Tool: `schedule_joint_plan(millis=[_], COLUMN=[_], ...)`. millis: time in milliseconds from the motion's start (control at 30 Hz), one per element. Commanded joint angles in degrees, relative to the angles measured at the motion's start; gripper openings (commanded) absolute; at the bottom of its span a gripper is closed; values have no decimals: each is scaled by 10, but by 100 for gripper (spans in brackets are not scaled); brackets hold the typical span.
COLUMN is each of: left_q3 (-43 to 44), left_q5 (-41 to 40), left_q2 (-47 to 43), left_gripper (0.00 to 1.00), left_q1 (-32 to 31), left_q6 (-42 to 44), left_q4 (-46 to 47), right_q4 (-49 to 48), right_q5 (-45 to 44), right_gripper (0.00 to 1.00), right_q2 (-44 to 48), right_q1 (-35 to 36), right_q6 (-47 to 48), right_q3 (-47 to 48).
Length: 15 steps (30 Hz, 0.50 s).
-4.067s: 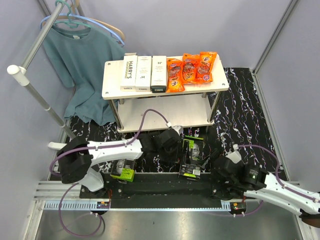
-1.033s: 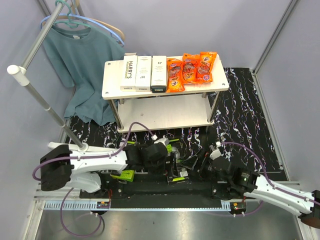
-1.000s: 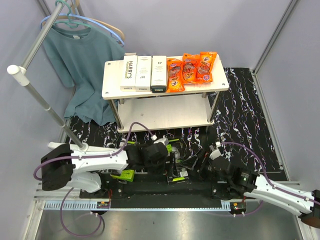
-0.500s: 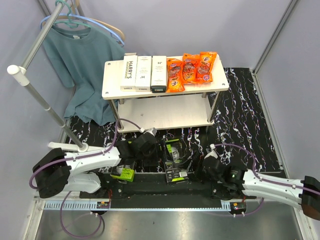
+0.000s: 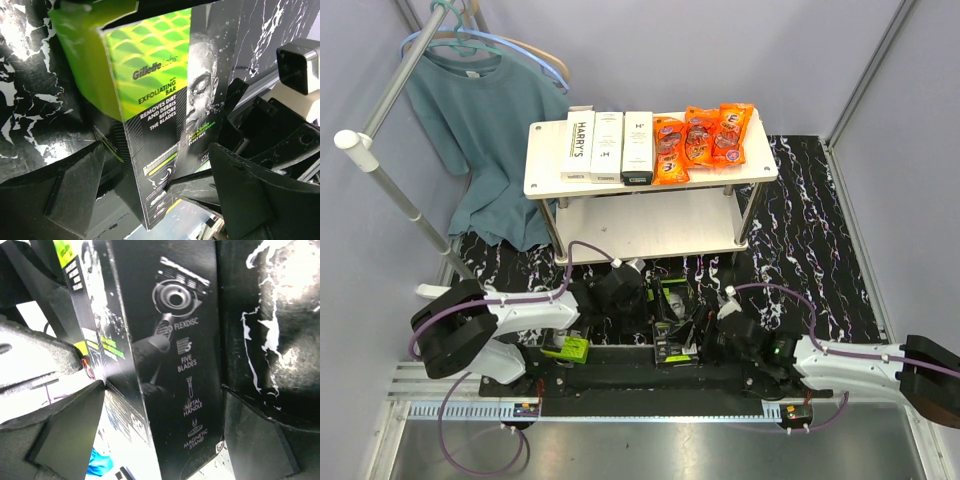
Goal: Place and organize the shaving razors onto the shelf
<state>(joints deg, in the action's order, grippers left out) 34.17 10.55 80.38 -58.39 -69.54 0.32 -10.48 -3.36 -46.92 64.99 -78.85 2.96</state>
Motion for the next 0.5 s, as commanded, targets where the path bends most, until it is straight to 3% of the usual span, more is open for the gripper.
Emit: schedule_joint_plan(millis=[0,233,467], left_q3=[-5,-2,26], left_q5=[23,14,-15], left_q2=[0,-15,-50], left_gripper=[86,86,86], left_q1=[-5,-5,-5], left_q6=[-21,-6,27], left_q4=[77,57,-15], right_q4=[-87,-15,70], right_q5=[-12,-17,-26], right_gripper=[91,57,37], right_q2=[9,90,184], right_q1=[0,0,0], right_q6=[34,27,23], right_q3=[-38,-37,-33])
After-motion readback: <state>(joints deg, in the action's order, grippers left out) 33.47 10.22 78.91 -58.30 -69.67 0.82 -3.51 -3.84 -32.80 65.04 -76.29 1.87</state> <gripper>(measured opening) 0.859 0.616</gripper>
